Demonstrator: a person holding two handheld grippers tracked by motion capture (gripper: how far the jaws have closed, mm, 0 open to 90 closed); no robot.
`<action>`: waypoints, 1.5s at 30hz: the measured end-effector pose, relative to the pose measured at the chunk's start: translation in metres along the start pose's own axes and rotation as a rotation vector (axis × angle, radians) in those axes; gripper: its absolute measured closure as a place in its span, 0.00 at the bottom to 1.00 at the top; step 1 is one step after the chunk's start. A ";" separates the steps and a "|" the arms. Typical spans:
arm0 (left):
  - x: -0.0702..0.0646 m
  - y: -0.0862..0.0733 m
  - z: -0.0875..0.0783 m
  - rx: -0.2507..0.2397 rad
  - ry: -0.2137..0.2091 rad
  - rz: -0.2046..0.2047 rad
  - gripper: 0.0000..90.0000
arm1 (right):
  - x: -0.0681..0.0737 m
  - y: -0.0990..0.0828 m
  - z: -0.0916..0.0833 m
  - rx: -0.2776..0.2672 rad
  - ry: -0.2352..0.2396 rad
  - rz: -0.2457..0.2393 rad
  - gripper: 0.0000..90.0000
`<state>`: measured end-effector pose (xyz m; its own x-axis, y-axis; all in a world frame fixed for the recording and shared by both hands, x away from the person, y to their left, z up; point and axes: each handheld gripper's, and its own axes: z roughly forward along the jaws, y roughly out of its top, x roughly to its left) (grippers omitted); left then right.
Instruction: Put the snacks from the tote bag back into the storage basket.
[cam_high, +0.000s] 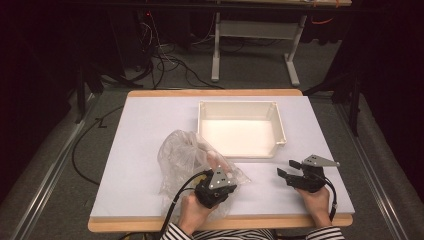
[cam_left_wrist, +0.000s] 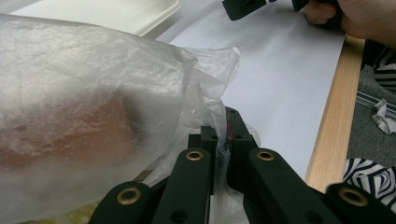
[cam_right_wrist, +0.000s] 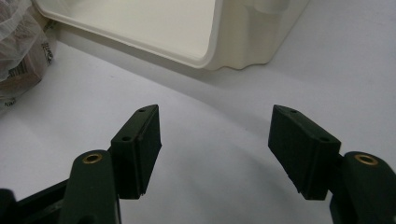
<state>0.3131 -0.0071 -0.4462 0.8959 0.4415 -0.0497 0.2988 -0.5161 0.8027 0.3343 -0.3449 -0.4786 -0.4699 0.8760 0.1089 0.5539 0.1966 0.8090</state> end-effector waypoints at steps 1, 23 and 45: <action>-0.001 0.001 0.001 -0.001 -0.003 -0.003 0.99 | 0.000 0.000 0.000 -0.001 0.001 -0.002 0.39; -0.011 0.018 -0.020 -0.021 0.058 -0.012 0.57 | 0.000 0.000 0.000 0.002 0.004 -0.004 0.39; 0.028 0.007 -0.090 -0.080 0.344 -0.119 0.41 | 0.001 0.001 0.002 0.022 0.000 -0.004 0.39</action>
<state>0.3107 0.0674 -0.3881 0.6895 0.7228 0.0460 0.3558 -0.3933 0.8478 0.3362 -0.3432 -0.4790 -0.4725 0.8749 0.1059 0.5667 0.2096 0.7968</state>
